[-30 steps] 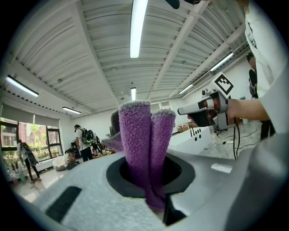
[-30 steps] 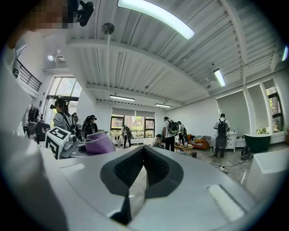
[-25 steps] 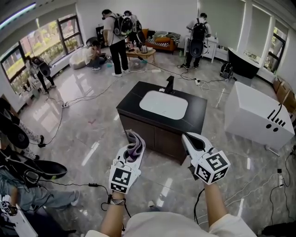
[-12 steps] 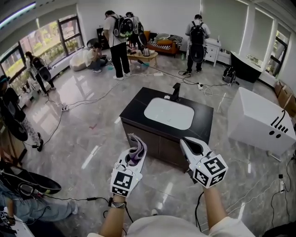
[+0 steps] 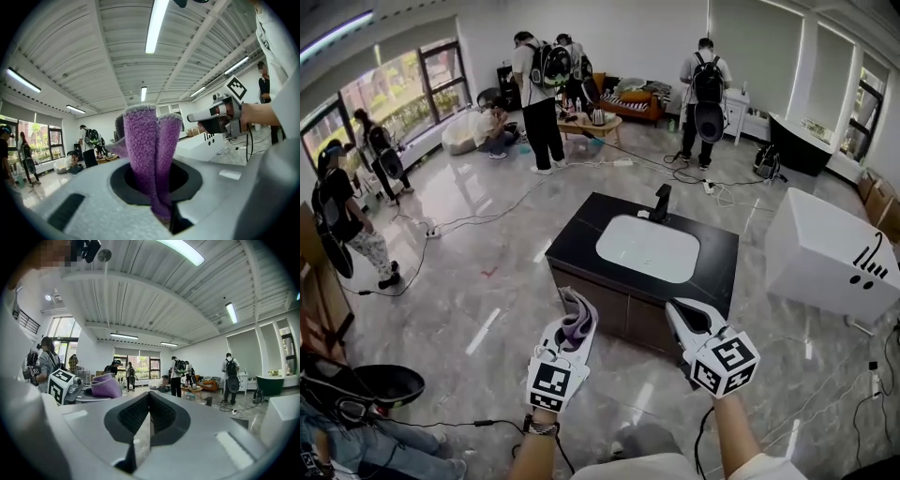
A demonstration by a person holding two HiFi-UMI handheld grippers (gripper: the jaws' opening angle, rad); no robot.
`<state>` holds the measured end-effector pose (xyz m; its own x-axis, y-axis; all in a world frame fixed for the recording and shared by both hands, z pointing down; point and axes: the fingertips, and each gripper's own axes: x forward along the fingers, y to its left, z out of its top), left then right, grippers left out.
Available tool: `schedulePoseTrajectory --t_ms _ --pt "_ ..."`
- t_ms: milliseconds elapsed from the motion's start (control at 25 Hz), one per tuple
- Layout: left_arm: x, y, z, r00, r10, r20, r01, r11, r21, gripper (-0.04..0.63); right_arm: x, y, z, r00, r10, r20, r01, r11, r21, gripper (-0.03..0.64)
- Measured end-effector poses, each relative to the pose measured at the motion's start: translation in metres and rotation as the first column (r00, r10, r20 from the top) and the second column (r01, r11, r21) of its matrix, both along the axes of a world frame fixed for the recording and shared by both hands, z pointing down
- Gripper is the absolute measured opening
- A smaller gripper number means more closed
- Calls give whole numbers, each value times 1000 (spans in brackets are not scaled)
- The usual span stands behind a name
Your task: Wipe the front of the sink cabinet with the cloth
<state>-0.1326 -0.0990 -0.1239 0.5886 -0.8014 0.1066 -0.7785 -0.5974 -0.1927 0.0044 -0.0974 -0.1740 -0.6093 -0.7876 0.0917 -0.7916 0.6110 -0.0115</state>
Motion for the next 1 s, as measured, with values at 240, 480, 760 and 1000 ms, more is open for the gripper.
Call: schedulePoseTrajectory --t_ms 240,480,760,1000 --pt "5 -23 12 1000 2 7 -1 1000 -27 46 6 -29 8 1000 22 -9 -22 999 -23 6" --pt "11 -62 21 999 -32 15 32 999 -32 46 17 -71 18 1000 7 -14 -8 1000 -23 6" --pt "25 -119 35 998 -58 28 59 998 -34 46 38 -121 27 1000 7 -20 -8 1000 -18 6" --pt "40 -163 73 998 -31 50 31 999 9 46 45 -167 73 1000 11 0 -11 1000 10 6"
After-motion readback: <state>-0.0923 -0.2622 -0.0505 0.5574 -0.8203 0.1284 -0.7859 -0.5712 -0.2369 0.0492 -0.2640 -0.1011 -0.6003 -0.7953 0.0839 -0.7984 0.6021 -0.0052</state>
